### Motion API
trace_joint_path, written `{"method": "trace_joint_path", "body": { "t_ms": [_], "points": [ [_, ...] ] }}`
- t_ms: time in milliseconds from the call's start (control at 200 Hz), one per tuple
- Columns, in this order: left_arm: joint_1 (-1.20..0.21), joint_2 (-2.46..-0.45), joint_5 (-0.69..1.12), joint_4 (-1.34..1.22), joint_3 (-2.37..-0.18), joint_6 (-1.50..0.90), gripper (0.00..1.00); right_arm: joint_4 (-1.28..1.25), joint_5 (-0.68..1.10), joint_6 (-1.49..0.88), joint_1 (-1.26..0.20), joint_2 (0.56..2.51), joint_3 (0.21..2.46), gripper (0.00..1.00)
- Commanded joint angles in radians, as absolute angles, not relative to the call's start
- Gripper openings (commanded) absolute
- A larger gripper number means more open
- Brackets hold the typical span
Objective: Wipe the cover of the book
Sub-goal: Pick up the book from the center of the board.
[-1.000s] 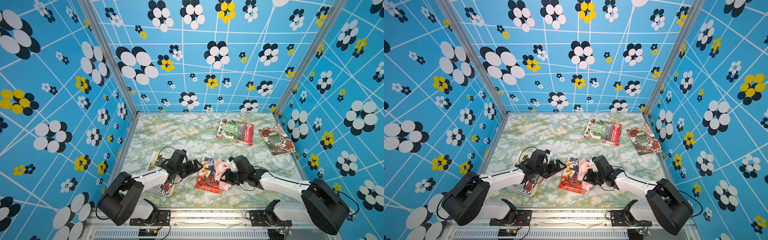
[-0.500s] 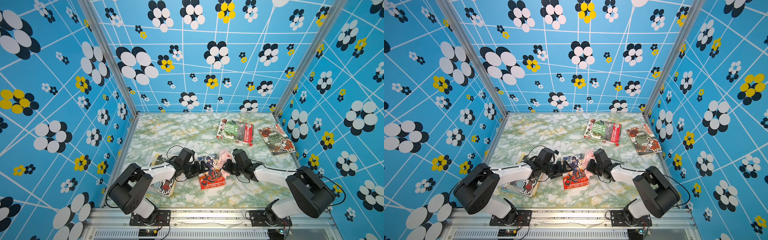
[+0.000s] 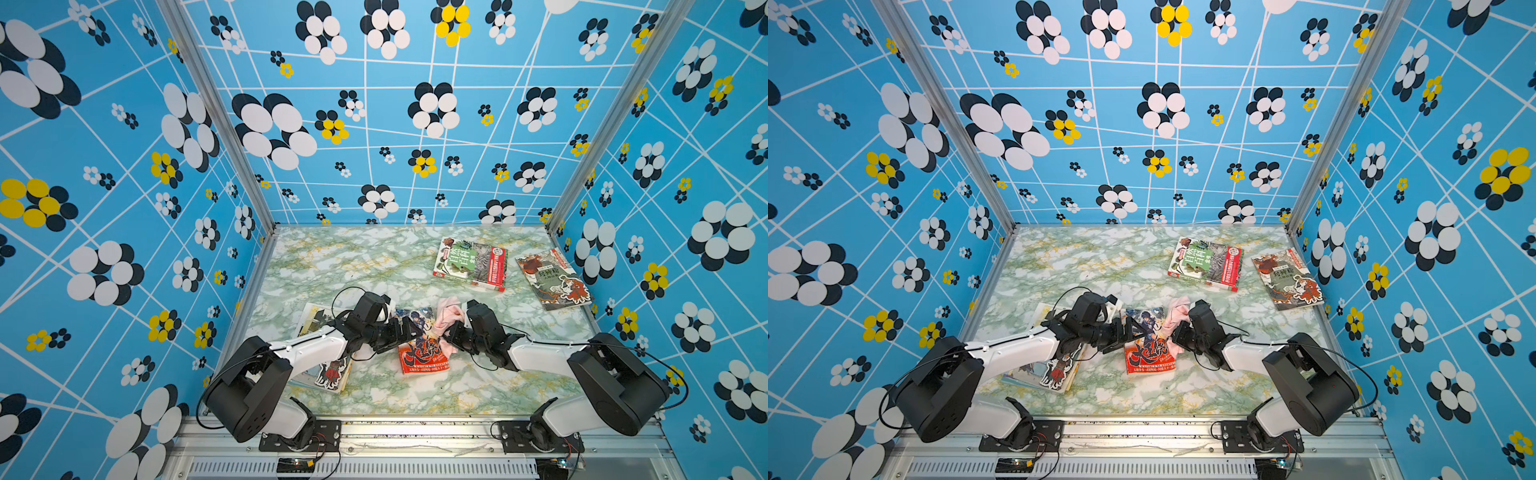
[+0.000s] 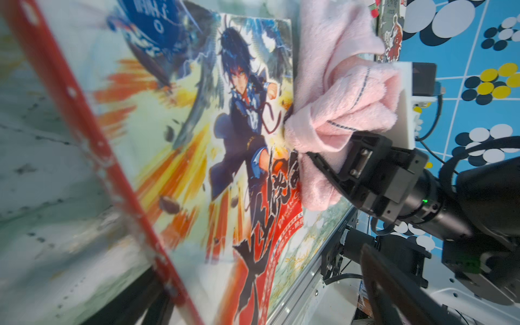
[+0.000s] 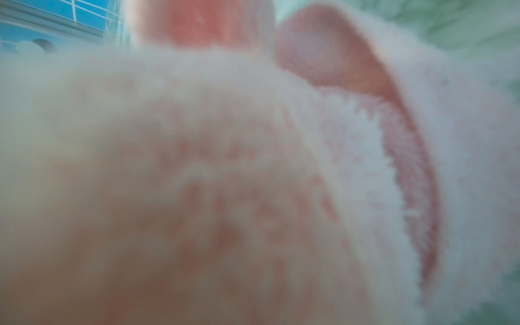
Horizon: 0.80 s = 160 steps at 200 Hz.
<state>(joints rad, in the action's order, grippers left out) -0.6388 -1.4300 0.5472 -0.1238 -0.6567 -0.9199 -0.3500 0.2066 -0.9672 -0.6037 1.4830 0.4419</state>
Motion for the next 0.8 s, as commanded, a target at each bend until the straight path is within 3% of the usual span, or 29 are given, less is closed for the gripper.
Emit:
{"method": "trace_joint_path", "body": {
  "t_ms": [0, 55, 185, 355, 520, 795],
  "points": [
    [-0.654, -1.394, 0.598, -0.23, -0.703, -0.899, 0.99, -0.095, 0.318, -0.984, -0.65, 1.522, 0.371, 0.0],
    [-0.655, -1.4, 0.606, -0.232, -0.699, -0.905, 1.0, -0.095, 0.33, -0.986, -0.651, 1.515, 0.375, 0.0],
    [-0.645, -1.396, 0.599, -0.154, -0.707, -0.885, 0.87, -0.075, 0.324, -0.982, -0.655, 1.501, 0.383, 0.0],
    [-0.607, -1.39, 0.581, 0.038, -0.745, -0.804, 0.52, -0.065, 0.326, -0.976, -0.656, 1.488, 0.4, 0.0],
    [-0.601, -1.41, 0.576, 0.102, -0.761, -0.78, 0.28, -0.058, 0.334, -0.967, -0.665, 1.499, 0.434, 0.0],
    [-0.541, -1.318, 0.538, 0.294, -0.822, -0.697, 0.12, -0.002, 0.324, -0.9, -0.66, 1.509, 0.496, 0.0]
  ]
}}
